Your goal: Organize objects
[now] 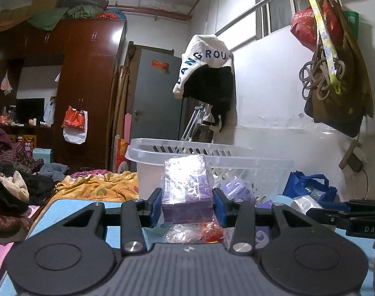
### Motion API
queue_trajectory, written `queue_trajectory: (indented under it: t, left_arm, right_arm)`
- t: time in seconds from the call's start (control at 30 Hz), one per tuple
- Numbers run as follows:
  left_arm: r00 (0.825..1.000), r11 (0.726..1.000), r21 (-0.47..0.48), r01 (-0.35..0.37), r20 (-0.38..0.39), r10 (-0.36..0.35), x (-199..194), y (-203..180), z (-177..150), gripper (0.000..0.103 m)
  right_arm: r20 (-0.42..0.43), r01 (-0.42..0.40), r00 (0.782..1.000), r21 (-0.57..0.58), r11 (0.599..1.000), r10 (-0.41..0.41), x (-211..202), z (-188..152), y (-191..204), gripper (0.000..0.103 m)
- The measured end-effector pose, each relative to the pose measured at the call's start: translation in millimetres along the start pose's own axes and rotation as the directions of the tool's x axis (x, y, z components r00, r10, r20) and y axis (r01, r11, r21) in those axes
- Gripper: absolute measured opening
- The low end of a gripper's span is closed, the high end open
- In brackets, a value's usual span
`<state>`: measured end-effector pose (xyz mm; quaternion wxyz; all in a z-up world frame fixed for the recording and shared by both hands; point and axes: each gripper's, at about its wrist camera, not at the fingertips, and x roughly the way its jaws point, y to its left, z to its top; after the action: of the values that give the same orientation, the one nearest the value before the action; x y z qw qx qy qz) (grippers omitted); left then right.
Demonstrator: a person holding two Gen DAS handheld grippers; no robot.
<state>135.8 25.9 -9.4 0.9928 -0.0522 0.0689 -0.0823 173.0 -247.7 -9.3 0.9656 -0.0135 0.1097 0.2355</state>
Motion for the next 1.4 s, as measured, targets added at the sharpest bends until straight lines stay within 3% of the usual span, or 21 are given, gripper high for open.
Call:
queue_trajectory:
  t: [0.6, 0.8, 0.97, 1.07, 1.2, 1.4]
  left_arm:
    - [0.997, 0.999, 0.035, 0.02, 0.075, -0.022, -16.6, -1.7, -1.0, 0.047]
    - [0.992, 0.998, 0.046, 0.05, 0.111, -0.055, -18.8, -8.3, 35.3, 0.047]
    - [0.998, 0.998, 0.032, 0.049, 0.035, -0.05, 30.4, -15.2, 95.6, 0.047]
    - [0.996, 0.999, -0.013, 0.041, -0.074, -0.042, 73.7, -12.1, 115.7, 0.046]
    - [0.984, 1.0, -0.023, 0.011, -0.175, -0.015, 107.6, -11.7, 116.2, 0.046]
    - [0.98, 1.0, -0.007, -0.031, -0.199, 0.029, 121.0, -12.3, 109.6, 0.047]
  right_arm:
    - [0.044, 0.014, 0.999, -0.005, 1.0, -0.014, -6.4, -2.6, 3.8, 0.04]
    - [0.093, 0.011, 0.996, 0.014, 1.0, -0.012, -14.2, 24.3, 2.0, 0.04]
    - [0.111, 0.052, 0.993, -0.059, 0.997, -0.046, 13.2, 92.0, 6.8, 0.04]
    - [0.053, 0.081, 0.996, -0.077, 0.994, -0.077, 52.5, 123.7, 1.8, 0.04]
    - [-0.053, 0.076, 0.996, -0.043, 0.996, -0.078, 90.5, 128.6, -10.6, 0.04]
    - [-0.104, 0.102, 0.989, -0.074, 0.992, -0.109, 104.3, 120.5, -8.3, 0.04]
